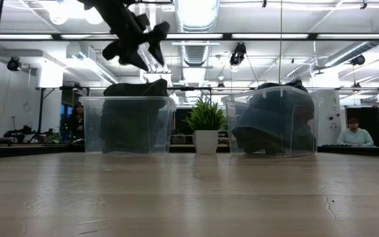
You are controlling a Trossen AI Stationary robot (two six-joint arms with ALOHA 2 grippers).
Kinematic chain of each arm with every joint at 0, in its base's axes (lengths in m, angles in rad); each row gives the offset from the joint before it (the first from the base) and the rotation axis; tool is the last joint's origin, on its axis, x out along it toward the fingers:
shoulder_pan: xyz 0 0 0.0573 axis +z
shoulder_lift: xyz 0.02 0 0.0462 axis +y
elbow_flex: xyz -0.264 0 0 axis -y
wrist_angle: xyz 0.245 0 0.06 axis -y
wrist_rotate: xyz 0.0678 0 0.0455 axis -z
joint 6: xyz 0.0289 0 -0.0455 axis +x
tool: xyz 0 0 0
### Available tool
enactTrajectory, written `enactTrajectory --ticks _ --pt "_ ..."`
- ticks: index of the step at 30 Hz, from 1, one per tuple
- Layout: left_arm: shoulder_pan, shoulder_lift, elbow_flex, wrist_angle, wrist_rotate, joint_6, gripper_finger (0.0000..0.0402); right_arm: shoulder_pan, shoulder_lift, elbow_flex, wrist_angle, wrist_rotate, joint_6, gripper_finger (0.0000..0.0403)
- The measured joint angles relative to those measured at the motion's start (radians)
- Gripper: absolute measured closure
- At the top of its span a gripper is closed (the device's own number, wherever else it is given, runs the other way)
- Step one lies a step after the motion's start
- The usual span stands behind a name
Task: Pick and place caps into container
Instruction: Return to Home Position
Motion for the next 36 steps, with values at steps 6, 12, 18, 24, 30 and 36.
enactTrajectory --ticks 6,12,18,24,30,36 --pt "0.0 -0.092 0.018 0.004 0.229 0.054 0.0146 0.0 0.0 -0.001 -0.003 0.0 -0.021 0.0216" --pt "-0.042 -0.195 0.011 0.006 0.508 0.137 0.0153 0.0 -0.019 -0.001 -0.027 0.03 -0.054 0.0216" --pt "-0.137 -0.294 -0.034 0.01 0.548 0.16 0.0166 0.0 -0.069 -0.002 -0.138 0.127 -0.041 0.0216" --pt "-0.201 -0.374 -0.108 0.124 0.54 0.158 0.018 0.0 -0.137 -0.01 -0.198 0.169 -0.048 0.0216" --pt "-0.243 -0.437 -0.237 0.287 0.539 0.156 0.0191 0.0 -0.247 -0.113 -0.205 0.189 -0.005 0.0216" --pt "-0.276 -0.486 -0.41 0.556 0.537 0.128 0.0214 0.0 -0.385 -0.293 -0.123 0.212 0.056 0.0216"
